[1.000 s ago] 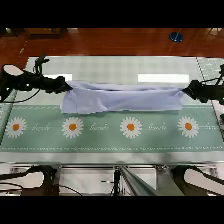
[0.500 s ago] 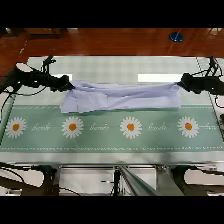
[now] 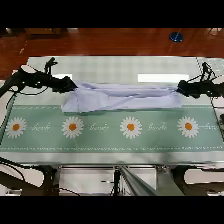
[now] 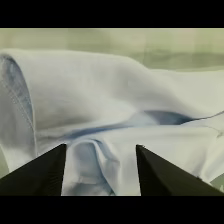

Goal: Fold the shirts.

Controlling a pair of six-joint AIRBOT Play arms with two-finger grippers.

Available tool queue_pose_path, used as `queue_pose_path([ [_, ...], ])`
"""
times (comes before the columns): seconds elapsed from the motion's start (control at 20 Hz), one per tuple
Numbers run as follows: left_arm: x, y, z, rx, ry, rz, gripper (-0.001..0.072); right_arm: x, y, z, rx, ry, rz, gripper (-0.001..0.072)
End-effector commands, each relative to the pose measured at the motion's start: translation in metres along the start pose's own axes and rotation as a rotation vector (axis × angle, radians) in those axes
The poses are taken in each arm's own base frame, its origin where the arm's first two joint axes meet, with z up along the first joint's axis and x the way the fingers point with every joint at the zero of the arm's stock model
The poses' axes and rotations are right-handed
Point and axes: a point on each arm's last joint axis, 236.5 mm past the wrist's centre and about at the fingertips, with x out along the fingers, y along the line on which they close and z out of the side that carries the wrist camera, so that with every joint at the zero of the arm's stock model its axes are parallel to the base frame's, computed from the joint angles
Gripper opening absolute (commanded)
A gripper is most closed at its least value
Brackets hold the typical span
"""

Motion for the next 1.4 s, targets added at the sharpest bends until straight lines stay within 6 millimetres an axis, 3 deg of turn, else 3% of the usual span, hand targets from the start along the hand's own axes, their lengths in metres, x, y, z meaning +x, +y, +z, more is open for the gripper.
queue_pose_path([
  [0.0,-0.028,-0.004,0.042,0.031,-0.107,0.001,0.0556,-0.013,0.002,0.013,-0.036,-0.051,-0.010,0.0388],
  [0.1,-0.068,-0.009,0.075,0.060,-0.197,0.003,0.0555,-0.039,0.000,0.027,-0.091,-0.108,-0.040,0.0426],
  [0.2,-0.104,-0.014,0.095,0.051,-0.251,-0.003,0.0556,-0.067,-0.010,0.038,-0.128,-0.157,-0.090,0.0462],
  [0.25,-0.115,-0.016,0.096,0.053,-0.251,-0.010,0.0556,-0.077,-0.019,0.038,-0.117,-0.159,-0.114,0.0519],
  [0.35,-0.124,-0.023,0.085,0.066,-0.207,-0.028,0.0556,-0.080,-0.041,0.023,-0.054,-0.094,-0.128,0.0539],
  [0.45,-0.121,-0.030,0.066,0.073,-0.123,-0.054,0.0556,-0.070,-0.050,-0.001,0.033,0.012,-0.074,0.0548],
  [0.6,-0.117,-0.039,0.047,0.085,-0.042,-0.082,0.0555,-0.049,-0.031,-0.019,0.140,0.105,0.138,0.0548],
  [0.8,-0.116,-0.041,0.044,0.088,-0.032,-0.086,0.0555,-0.024,-0.023,-0.019,0.245,0.122,0.232,0.0548],
  [0.95,-0.116,-0.041,0.044,0.088,-0.031,-0.086,0.0555,-0.003,-0.022,-0.032,0.280,0.177,0.244,0.0548],
  [1.1,-0.115,-0.041,0.044,0.088,-0.029,-0.087,0.0555,0.027,0.006,-0.052,0.250,0.245,0.263,0.0543],
  [1.15,-0.114,-0.042,0.044,0.090,-0.027,-0.088,0.0555,0.037,0.019,-0.058,0.234,0.260,0.269,0.0497],
  [1.3,-0.110,-0.049,0.041,0.101,-0.015,-0.093,0.0555,0.045,0.049,-0.051,0.183,0.231,0.291,0.0030],
  [1.35,-0.108,-0.051,0.040,0.107,-0.009,-0.096,0.0555,0.037,0.057,-0.045,0.150,0.228,0.312,0.0031],
])
